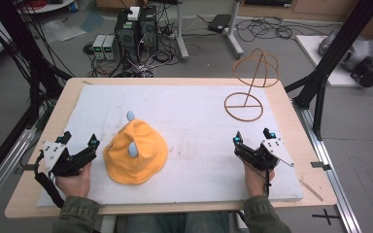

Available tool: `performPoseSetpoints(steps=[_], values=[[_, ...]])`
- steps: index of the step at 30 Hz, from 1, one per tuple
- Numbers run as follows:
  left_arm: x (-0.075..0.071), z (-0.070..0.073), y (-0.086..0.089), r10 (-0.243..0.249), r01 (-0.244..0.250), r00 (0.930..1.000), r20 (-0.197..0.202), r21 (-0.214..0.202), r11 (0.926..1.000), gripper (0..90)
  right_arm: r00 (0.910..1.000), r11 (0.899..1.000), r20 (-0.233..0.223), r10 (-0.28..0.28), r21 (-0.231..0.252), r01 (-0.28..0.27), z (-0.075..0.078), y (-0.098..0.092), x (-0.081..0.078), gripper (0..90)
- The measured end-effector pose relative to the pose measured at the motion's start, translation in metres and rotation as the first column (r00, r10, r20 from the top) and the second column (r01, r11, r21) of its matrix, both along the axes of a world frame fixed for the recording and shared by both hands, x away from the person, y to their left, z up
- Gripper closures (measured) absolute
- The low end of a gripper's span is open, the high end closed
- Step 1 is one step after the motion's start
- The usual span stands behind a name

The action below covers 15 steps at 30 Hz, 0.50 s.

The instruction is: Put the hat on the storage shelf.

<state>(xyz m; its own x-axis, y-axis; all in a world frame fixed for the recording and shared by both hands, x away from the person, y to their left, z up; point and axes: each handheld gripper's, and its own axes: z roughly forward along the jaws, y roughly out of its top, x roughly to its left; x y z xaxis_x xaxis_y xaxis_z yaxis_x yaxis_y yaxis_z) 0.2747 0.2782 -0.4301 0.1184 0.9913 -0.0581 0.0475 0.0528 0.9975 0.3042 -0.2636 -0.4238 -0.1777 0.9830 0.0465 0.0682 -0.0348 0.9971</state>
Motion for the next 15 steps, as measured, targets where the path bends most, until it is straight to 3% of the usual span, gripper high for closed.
performPoseSetpoints(steps=[15], values=[[0.0001, 0.0005, -0.0003, -0.008, 0.008, 0.9998, 0.017, -0.005, 1.0, 13.2, 1.0, 1.0, 0.006, 0.004, -0.003, -0.004, -0.0001, 0.0003, 0.0004, 3.6]])
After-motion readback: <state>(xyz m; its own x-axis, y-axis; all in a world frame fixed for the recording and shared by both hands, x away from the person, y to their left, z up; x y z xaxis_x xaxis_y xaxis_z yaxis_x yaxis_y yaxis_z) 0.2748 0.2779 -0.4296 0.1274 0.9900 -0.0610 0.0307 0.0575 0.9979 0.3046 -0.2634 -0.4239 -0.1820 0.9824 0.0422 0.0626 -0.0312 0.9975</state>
